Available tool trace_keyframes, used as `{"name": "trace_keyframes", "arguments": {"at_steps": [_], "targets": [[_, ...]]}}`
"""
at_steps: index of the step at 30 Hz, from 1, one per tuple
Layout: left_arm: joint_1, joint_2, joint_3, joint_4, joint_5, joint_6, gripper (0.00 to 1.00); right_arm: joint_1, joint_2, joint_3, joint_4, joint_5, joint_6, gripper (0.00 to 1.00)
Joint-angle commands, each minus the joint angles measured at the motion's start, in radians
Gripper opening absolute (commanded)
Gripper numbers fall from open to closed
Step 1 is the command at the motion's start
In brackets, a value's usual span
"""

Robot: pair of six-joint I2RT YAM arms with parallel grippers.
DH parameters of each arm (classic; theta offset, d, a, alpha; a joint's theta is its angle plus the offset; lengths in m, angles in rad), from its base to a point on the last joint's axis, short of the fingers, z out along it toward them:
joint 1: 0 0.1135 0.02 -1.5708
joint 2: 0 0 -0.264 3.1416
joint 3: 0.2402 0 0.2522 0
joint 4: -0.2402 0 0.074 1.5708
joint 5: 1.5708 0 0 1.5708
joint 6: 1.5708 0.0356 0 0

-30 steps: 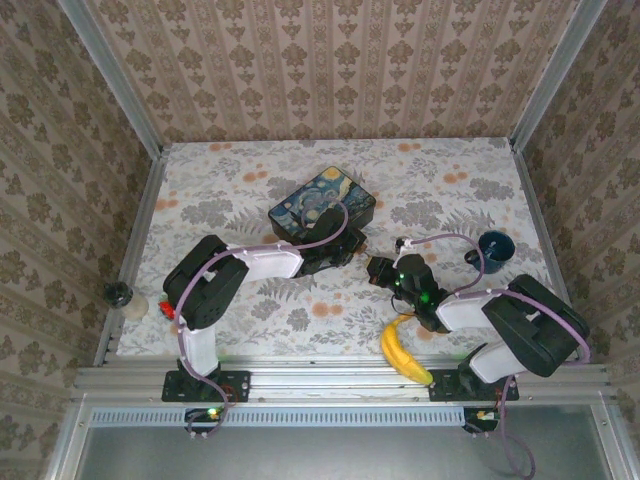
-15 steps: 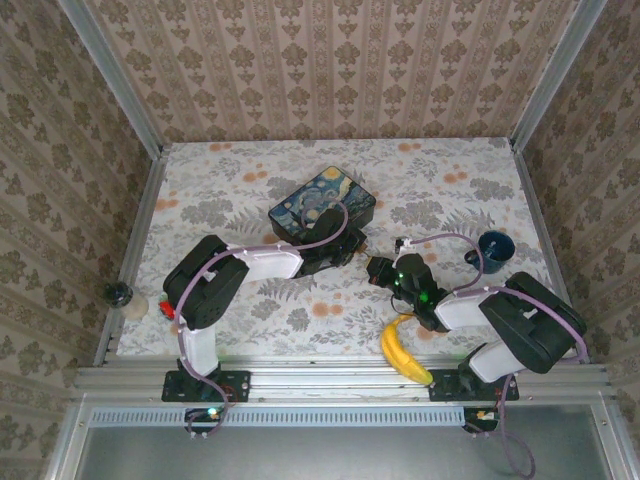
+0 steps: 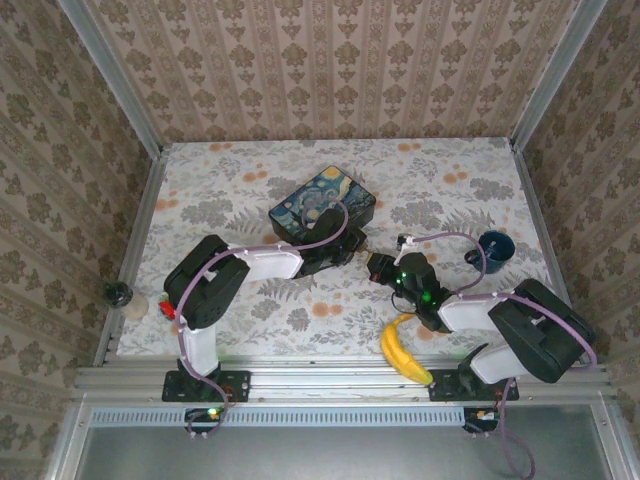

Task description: Unlock the padlock with the key

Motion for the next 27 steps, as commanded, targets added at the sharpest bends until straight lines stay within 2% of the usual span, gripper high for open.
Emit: {"name": "trace_keyframes", "arguments": {"at_steps": [1,9,27], "targets": [[-0.001,0.059,-0.029,-0.019,0.112,-0.106,0.00,-0.006,0.018,0.004,-0.008,0.012,0.009,0.00],[0.001,0.056,-0.033,-0.017,0.114,-0.105,0.00,-0.009,0.063,0.008,0.031,0.007,0.028,0.00],[0.001,0.067,-0.033,-0.007,0.115,-0.109,0.00,-0.011,0.035,0.012,0.025,-0.001,0.023,0.00]]}}
